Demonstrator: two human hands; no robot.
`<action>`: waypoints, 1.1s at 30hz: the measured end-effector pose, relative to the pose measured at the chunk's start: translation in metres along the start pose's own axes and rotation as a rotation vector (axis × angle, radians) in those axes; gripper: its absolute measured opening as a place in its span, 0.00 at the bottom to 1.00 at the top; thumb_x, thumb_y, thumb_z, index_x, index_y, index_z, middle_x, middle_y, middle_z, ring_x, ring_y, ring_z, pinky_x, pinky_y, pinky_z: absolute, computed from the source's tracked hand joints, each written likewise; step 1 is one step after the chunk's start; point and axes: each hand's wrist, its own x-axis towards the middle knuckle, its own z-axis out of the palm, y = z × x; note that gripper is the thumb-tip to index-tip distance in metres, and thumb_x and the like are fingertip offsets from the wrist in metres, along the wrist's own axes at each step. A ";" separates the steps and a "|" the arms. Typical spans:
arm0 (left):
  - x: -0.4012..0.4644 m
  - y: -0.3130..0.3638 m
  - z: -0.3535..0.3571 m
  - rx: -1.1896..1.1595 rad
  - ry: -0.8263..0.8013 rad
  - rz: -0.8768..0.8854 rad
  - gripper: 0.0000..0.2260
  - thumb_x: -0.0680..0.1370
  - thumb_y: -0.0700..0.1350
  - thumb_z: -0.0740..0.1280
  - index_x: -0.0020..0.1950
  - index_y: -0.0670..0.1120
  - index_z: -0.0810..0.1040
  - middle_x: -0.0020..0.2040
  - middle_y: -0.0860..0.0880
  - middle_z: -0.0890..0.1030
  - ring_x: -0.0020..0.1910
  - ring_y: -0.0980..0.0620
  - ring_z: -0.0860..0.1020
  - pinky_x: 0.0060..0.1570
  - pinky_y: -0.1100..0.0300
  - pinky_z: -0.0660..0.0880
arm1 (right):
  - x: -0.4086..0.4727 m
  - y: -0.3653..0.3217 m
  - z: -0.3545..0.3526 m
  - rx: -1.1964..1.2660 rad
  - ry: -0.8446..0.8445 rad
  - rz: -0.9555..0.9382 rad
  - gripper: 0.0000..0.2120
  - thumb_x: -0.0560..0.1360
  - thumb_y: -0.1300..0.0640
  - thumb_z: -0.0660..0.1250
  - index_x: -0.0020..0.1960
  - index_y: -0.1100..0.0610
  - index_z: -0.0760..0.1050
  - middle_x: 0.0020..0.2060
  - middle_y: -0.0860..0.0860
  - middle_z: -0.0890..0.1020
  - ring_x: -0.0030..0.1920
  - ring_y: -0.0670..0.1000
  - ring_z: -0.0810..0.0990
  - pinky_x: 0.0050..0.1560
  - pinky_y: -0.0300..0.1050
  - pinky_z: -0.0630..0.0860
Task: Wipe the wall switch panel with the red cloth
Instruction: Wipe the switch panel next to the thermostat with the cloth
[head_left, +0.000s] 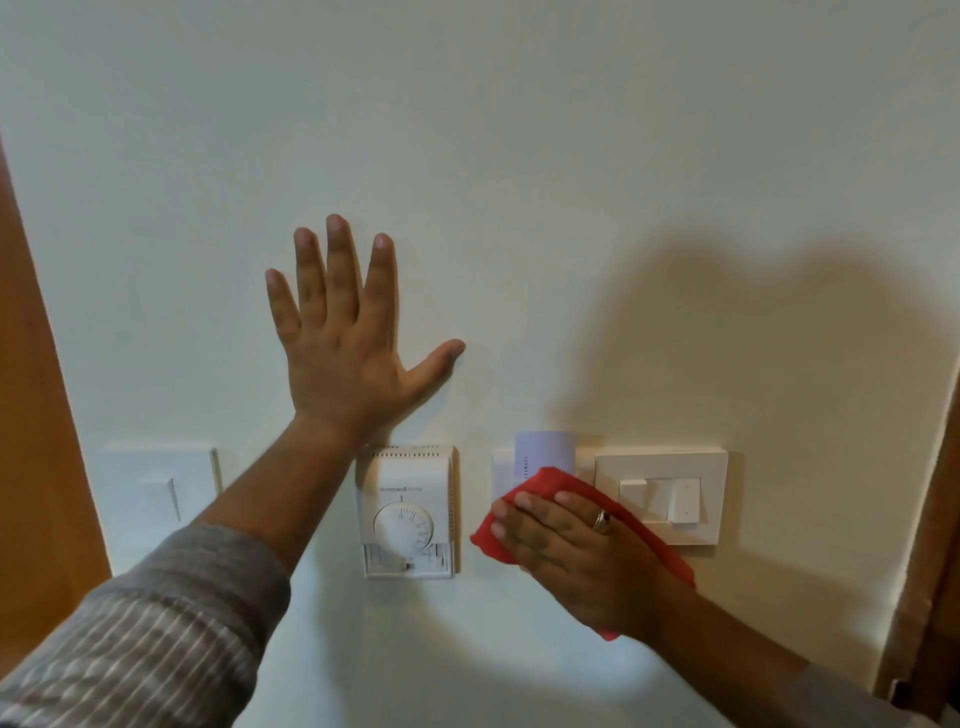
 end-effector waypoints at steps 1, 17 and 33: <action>0.000 0.000 0.000 -0.003 -0.001 -0.002 0.48 0.75 0.76 0.55 0.84 0.45 0.51 0.83 0.35 0.53 0.82 0.31 0.51 0.77 0.30 0.47 | -0.002 0.004 -0.002 0.007 -0.002 0.003 0.26 0.83 0.52 0.58 0.78 0.57 0.58 0.77 0.54 0.60 0.78 0.56 0.58 0.79 0.55 0.49; 0.000 0.000 -0.001 0.000 -0.011 -0.008 0.48 0.75 0.76 0.55 0.84 0.45 0.51 0.83 0.35 0.53 0.82 0.31 0.52 0.77 0.30 0.48 | 0.012 0.010 0.003 -0.006 0.029 -0.048 0.27 0.84 0.55 0.57 0.80 0.61 0.55 0.79 0.57 0.58 0.80 0.59 0.53 0.80 0.56 0.48; -0.001 0.002 -0.001 -0.012 -0.008 -0.016 0.48 0.75 0.76 0.55 0.84 0.45 0.51 0.84 0.35 0.53 0.82 0.31 0.51 0.78 0.31 0.47 | -0.011 -0.010 0.006 -0.056 0.015 0.213 0.28 0.84 0.51 0.54 0.79 0.63 0.52 0.79 0.59 0.52 0.81 0.61 0.47 0.80 0.57 0.46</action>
